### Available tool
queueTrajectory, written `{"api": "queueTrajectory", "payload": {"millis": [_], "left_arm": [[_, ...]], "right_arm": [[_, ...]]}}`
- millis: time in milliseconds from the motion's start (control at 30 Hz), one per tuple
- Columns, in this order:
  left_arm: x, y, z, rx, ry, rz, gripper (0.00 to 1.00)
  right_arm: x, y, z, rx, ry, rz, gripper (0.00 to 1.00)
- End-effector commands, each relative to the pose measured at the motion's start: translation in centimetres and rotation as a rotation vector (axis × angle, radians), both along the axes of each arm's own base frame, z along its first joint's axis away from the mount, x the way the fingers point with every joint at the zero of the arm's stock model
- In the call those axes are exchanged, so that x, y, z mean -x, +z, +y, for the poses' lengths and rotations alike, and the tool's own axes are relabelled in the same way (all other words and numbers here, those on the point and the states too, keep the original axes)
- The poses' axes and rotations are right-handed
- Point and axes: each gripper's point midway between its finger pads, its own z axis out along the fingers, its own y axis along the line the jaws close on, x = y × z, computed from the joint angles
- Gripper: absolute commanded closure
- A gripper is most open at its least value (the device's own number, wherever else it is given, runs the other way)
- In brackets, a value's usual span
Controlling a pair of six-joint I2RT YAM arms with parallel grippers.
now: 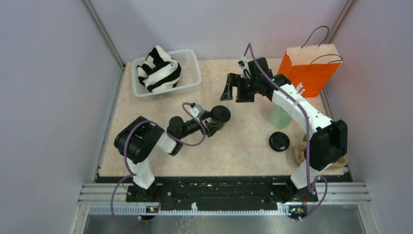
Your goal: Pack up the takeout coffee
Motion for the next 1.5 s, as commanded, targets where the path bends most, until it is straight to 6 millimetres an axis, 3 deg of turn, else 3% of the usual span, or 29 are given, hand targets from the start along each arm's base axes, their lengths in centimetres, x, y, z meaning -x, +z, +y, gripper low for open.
{"api": "queueTrajectory", "payload": {"millis": [0,167,367,533,867,967,1200,1467], "left_arm": [[1.0,4.3,0.3,0.144,0.04,-0.226,0.35],[2.7,3.5,-0.5,0.12,0.032,-0.23,0.35],[3.6,0.7,-0.2,0.085,0.03,-0.14,0.35],[3.5,-0.1,-0.1,0.06,0.038,-0.144,0.33],[4.6,-1.2,1.4,0.029,0.071,-0.109,0.03],[5.1,-1.7,1.9,0.025,0.074,-0.079,0.02],[6.7,0.4,3.5,0.113,0.096,0.004,0.02],[8.2,1.8,3.6,0.036,0.094,0.443,0.02]], "right_arm": [[-1.7,0.6,0.0,0.005,-0.055,-0.061,0.09],[-0.8,-1.0,-0.2,0.026,-0.023,-0.033,0.1],[0.6,-2.3,-0.4,0.024,0.004,-0.007,0.1],[1.5,-3.3,-0.2,-0.002,0.011,0.024,0.12],[2.7,-2.7,0.7,-0.019,0.047,0.047,0.13],[3.0,-2.6,1.2,-0.023,0.062,0.048,0.13],[3.6,-1.4,1.4,-0.042,0.071,0.068,0.13],[5.7,-2.4,0.3,-0.165,0.046,0.187,0.14]]}}
